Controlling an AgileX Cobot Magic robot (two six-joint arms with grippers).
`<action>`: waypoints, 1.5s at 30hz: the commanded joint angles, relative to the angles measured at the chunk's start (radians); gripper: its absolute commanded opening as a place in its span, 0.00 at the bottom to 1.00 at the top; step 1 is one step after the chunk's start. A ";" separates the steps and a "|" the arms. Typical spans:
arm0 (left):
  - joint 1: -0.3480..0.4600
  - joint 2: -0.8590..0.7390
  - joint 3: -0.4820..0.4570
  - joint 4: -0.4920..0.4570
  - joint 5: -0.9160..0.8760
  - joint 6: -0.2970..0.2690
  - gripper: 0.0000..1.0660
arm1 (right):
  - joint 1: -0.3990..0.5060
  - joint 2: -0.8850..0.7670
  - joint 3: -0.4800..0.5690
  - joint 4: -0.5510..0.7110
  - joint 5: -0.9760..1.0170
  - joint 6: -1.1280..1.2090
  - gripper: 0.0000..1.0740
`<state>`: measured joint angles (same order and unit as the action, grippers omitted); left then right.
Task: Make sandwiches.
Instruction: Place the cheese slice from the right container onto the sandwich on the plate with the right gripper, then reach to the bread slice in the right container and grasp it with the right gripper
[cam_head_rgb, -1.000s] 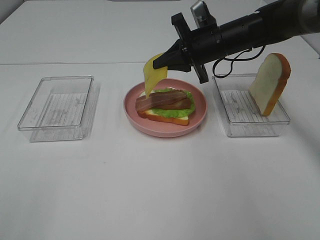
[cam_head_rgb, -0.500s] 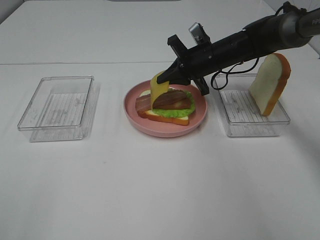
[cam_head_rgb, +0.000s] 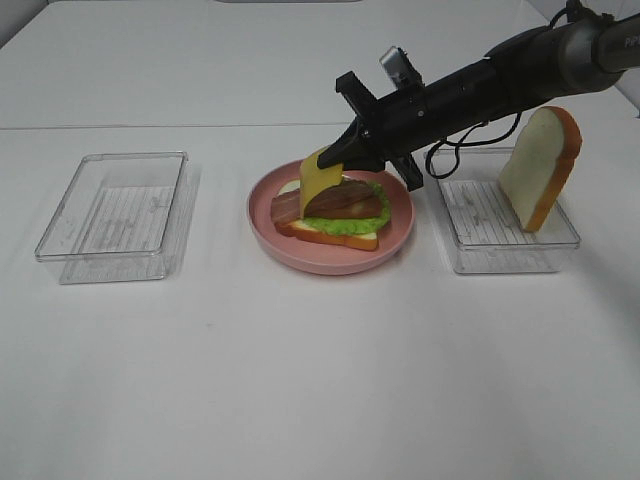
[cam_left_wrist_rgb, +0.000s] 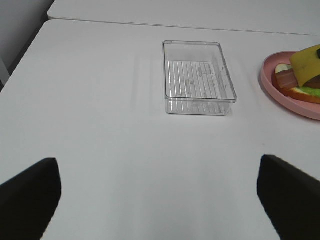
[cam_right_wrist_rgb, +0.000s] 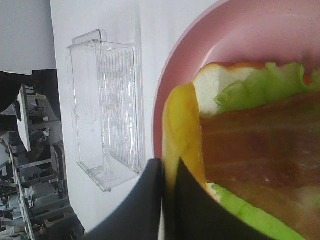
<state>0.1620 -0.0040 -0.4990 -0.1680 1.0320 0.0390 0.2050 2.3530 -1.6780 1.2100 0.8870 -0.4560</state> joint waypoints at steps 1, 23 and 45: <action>0.004 -0.020 0.001 -0.009 0.001 -0.003 0.94 | 0.001 -0.016 -0.012 -0.020 -0.007 0.005 0.30; 0.004 -0.020 0.001 -0.009 0.001 -0.003 0.94 | 0.001 -0.052 -0.170 -0.453 0.060 0.258 0.56; 0.004 -0.020 0.001 -0.009 0.001 -0.003 0.94 | -0.001 -0.070 -0.607 -1.044 0.393 0.506 0.85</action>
<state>0.1620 -0.0040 -0.4990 -0.1680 1.0320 0.0390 0.2050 2.3000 -2.2680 0.2180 1.2080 0.0250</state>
